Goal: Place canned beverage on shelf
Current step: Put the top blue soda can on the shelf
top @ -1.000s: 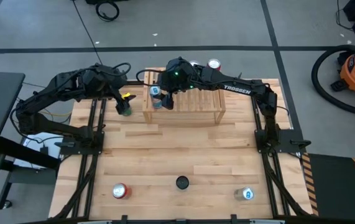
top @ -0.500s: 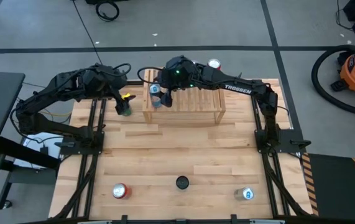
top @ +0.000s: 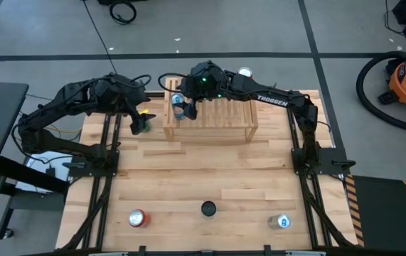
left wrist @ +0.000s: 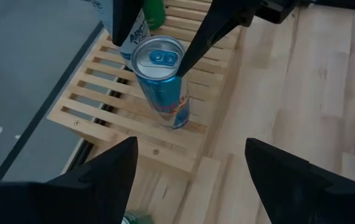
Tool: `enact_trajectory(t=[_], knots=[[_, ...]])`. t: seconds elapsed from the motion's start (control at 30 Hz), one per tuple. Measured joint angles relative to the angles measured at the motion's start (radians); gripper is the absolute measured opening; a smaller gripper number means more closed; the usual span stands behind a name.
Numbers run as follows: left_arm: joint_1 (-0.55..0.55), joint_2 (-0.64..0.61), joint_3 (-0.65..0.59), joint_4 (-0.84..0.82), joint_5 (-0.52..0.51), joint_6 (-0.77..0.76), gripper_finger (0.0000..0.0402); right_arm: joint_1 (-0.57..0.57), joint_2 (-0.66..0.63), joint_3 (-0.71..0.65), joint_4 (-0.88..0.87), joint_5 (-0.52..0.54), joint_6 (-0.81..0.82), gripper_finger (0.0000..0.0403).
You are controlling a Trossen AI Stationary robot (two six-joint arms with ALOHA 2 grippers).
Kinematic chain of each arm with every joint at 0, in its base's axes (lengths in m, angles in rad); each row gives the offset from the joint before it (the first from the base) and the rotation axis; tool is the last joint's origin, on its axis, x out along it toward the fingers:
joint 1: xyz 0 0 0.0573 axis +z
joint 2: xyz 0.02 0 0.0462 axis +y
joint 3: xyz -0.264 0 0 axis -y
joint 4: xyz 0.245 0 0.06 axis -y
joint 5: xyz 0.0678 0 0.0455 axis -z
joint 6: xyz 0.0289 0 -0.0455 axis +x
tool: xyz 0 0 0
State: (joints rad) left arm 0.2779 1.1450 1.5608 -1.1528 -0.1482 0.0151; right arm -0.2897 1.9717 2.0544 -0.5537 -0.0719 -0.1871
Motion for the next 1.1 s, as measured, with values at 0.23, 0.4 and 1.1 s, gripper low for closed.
enact_trajectory(t=[0.23, 0.4, 1.1], knots=[[0.000, 0.025, -0.001, -0.011, 0.008, 0.030, 0.0299, 0.006, -0.004, 0.000, 0.004, -0.001, -0.041, 0.0330], [-0.002, 0.052, -0.011, -0.009, 0.032, 0.036, 0.0299, 0.018, -0.044, 0.000, 0.028, 0.000, -0.052, 0.0330], [-0.034, 0.080, -0.367, 0.473, 0.071, 0.208, 0.0299, 0.040, -0.322, 0.000, -0.077, 0.011, -0.052, 0.0330]])
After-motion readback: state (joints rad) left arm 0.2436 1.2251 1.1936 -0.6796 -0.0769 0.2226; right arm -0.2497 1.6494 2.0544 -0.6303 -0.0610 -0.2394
